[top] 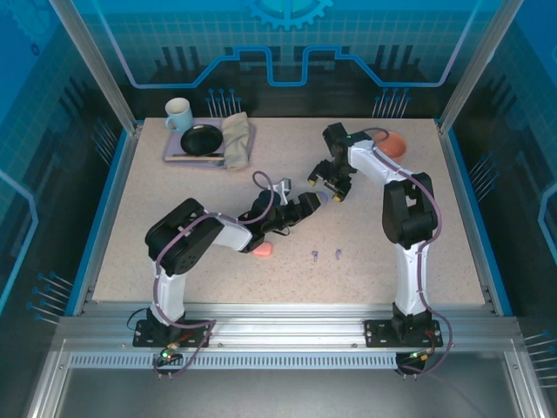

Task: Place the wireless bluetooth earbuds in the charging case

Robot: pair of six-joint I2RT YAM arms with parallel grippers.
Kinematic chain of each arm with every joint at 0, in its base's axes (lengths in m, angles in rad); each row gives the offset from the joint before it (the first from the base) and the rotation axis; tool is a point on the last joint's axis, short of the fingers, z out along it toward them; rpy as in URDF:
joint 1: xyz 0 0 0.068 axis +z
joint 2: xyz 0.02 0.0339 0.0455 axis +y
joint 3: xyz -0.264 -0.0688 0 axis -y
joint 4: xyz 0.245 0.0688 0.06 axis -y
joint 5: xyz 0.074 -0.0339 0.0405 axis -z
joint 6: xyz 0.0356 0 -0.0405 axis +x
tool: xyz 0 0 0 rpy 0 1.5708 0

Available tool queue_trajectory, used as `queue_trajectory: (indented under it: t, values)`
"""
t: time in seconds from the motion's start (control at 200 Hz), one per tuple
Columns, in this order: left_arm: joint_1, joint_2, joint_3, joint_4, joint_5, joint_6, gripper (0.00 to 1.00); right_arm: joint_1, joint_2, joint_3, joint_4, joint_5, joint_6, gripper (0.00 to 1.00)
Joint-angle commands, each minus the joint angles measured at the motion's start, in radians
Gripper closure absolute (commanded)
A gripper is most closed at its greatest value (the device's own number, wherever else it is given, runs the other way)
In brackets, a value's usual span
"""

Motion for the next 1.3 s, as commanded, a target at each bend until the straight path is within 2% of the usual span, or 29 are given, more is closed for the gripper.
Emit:
queue_trajectory:
  t: [0.0,0.455,0.885,1.296]
  values:
    - [0.016,-0.081,-0.015,-0.015,-0.034,0.028,0.12,0.030,0.047,0.076,-0.090,0.049,0.002,0.22]
    - [0.062,-0.196,-0.051,-0.036,-0.037,0.046,0.10,0.086,0.164,0.180,-0.178,0.106,0.051,0.23]
    - [0.076,-0.204,-0.070,-0.036,-0.035,0.046,0.10,0.090,0.250,0.213,-0.222,0.130,0.054,0.23]
    - [0.078,-0.197,-0.063,-0.043,-0.032,0.041,0.09,0.079,0.292,0.242,-0.236,0.142,0.037,0.30]
